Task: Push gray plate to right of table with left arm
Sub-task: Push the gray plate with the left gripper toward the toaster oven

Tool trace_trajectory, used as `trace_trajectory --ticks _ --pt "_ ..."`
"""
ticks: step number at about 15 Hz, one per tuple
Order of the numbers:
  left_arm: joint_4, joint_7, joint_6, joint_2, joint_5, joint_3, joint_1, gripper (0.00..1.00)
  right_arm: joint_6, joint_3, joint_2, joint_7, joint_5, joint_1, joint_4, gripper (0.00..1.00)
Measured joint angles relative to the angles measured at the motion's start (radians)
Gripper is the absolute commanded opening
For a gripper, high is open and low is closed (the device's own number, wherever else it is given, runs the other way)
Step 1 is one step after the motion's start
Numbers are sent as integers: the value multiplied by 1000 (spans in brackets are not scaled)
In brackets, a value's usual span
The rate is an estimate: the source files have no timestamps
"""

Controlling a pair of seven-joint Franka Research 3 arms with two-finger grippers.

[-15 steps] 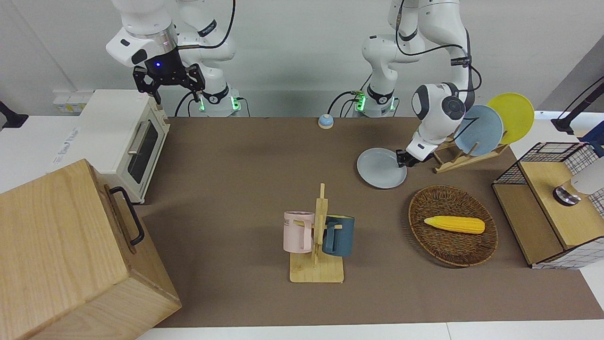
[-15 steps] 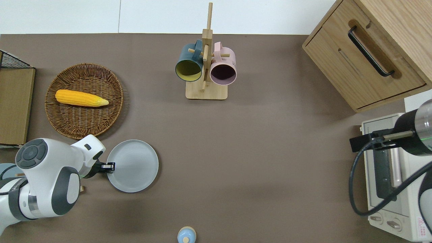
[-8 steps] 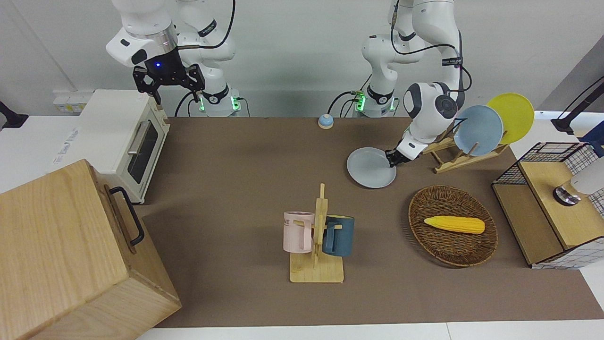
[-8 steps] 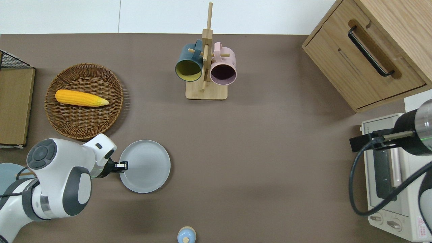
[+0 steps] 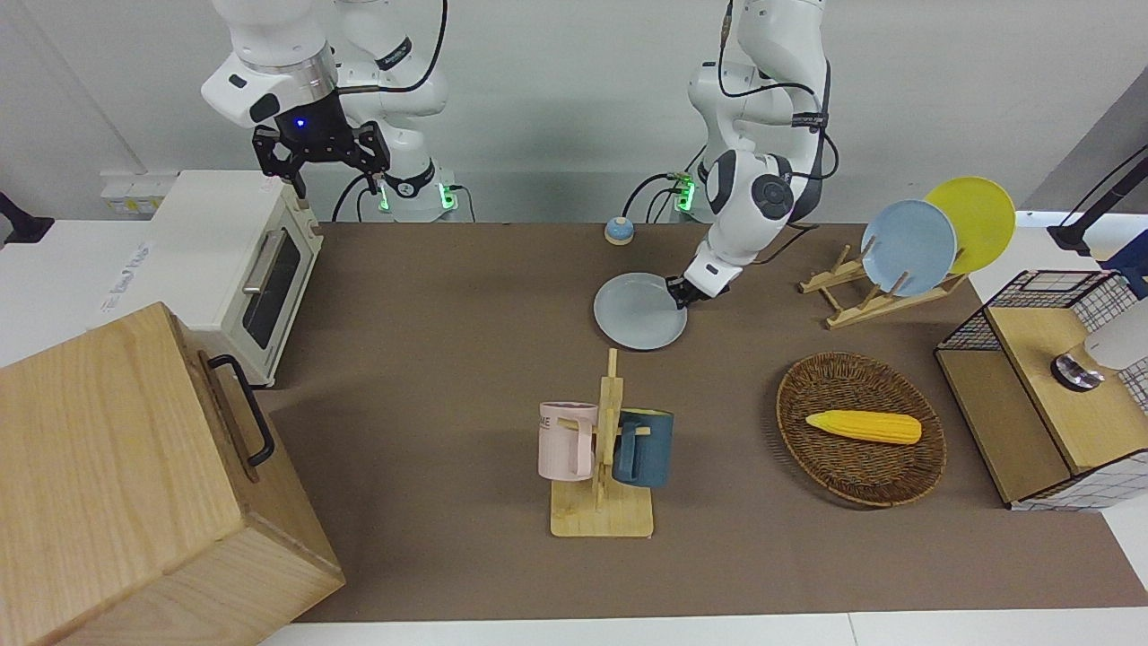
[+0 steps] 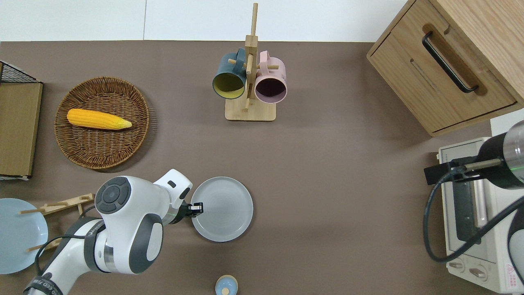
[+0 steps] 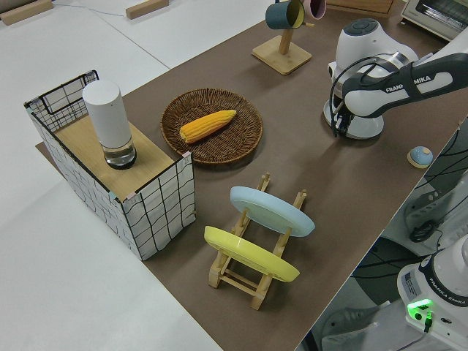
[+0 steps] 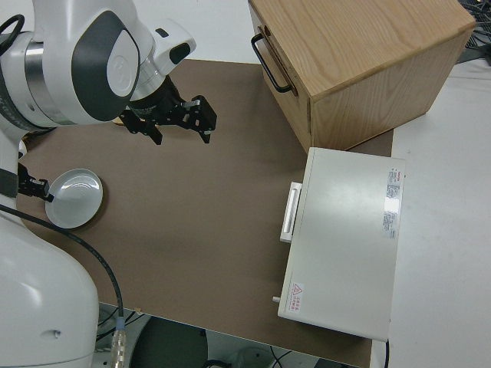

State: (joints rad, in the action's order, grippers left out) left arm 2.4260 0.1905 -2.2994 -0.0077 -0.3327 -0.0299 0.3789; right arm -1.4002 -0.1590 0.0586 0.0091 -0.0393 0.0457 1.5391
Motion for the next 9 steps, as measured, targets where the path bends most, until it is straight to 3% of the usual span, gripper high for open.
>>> trace_trajectory --ticks 3,5,9 --pt "-30 112 -40 29 -48 61 65 0 0 0 0 0 0 0 0 996" --pt "-62 176 -78 70 -62 129 69 0 0 0 0 0 0 0 0 996" --pt "-94 232 -156 115 -81 199 71 0 0 0 0 0 0 0 0 996"
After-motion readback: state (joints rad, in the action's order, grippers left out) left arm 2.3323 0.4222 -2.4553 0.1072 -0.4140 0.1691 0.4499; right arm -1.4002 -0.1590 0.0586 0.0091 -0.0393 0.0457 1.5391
